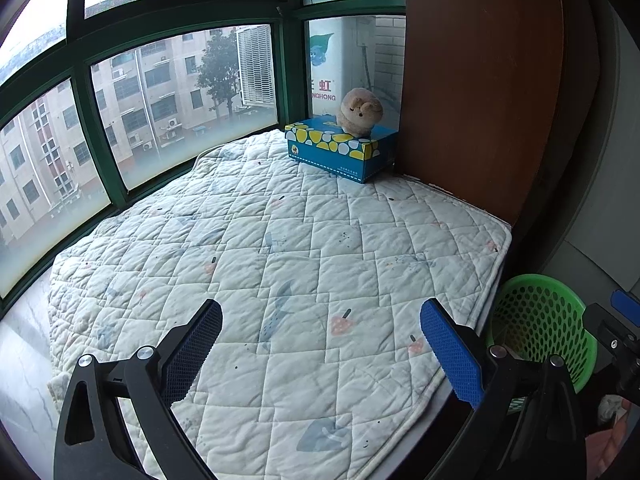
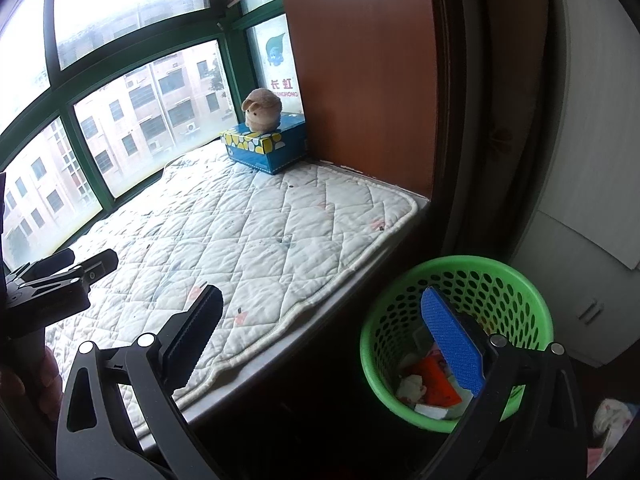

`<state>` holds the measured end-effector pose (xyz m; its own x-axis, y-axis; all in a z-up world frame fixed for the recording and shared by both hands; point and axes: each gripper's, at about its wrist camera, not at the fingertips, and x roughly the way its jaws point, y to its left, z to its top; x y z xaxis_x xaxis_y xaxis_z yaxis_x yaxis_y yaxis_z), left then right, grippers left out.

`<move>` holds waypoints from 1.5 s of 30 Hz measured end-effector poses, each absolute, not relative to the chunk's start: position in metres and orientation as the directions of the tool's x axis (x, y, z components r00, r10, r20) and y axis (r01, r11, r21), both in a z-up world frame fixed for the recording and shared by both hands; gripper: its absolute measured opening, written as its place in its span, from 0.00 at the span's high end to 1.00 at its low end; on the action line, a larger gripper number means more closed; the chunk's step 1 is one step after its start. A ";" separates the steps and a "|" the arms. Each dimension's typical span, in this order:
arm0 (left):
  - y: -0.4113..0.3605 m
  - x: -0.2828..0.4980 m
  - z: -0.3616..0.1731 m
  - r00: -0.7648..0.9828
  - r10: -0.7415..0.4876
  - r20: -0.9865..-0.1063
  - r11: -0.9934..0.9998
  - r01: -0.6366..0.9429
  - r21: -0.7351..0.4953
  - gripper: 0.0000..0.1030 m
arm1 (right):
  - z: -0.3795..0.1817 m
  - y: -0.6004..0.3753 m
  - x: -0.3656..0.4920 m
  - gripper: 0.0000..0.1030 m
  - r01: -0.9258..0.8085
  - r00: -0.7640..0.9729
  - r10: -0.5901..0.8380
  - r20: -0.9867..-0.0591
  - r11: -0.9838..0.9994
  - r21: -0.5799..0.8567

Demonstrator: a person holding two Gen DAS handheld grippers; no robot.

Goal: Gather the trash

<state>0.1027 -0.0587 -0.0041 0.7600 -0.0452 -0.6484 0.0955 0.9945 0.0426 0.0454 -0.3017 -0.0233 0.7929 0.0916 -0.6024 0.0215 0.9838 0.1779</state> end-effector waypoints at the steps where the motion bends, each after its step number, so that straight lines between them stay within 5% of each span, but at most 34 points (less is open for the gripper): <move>1: -0.058 0.103 -0.004 0.760 -0.046 -0.648 0.994 0.096 0.042 0.07 | -0.023 -0.302 0.045 0.04 0.022 0.793 0.091 -0.603 0.984 0.177; 45: -0.055 0.101 -0.006 0.760 -0.041 -0.649 0.995 0.094 0.047 0.07 | -0.022 -0.297 0.042 0.04 0.010 0.799 0.091 -0.594 0.986 0.164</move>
